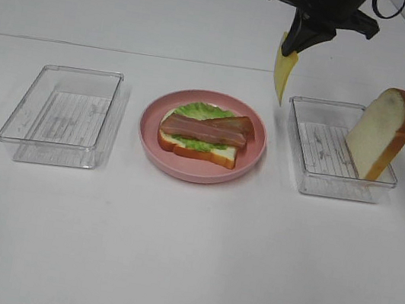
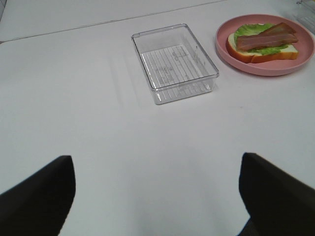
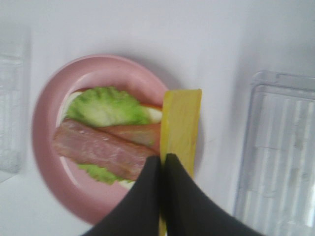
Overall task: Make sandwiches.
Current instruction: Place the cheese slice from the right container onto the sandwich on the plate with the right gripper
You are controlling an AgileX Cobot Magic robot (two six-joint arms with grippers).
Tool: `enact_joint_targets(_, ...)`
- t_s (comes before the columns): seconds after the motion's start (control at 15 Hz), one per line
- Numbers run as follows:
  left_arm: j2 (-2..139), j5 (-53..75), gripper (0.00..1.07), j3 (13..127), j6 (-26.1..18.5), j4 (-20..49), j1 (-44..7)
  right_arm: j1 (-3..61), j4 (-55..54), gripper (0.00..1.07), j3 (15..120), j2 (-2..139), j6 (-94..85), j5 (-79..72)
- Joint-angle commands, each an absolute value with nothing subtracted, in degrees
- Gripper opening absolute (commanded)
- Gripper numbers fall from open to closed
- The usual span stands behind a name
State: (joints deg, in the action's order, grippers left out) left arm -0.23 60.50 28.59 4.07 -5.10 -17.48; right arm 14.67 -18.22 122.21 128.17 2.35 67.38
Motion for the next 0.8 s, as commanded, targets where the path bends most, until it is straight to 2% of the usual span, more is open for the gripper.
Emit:
enact_joint_targets(0.07,-0.11,59.99,0.86,28.53,4.18,-5.21,-17.48,14.73,-27.79,0.0,122.33,127.88,-1.55,68.87)
enact_joint_targets(0.13,-0.11,59.99,0.86,28.53,4.18,-5.21,-17.48,14.73,-36.61,0.0,121.35,127.94,-3.9,68.58)
enact_joint_targets(0.33,-0.11,59.99,0.86,28.53,4.18,-5.21,-17.48,14.84,-43.09,0.0,118.66,127.94,-5.96,67.09)
enact_joint_targets(0.4,-0.11,59.99,0.86,28.53,4.13,-5.21,-17.48,15.81,-48.82,0.0,114.65,128.23,-8.48,64.57)
enact_joint_targets(0.8,-0.11,59.99,0.86,28.53,4.13,-5.16,-17.48,20.74,-54.09,0.0,113.5,134.42,-9.68,61.19)
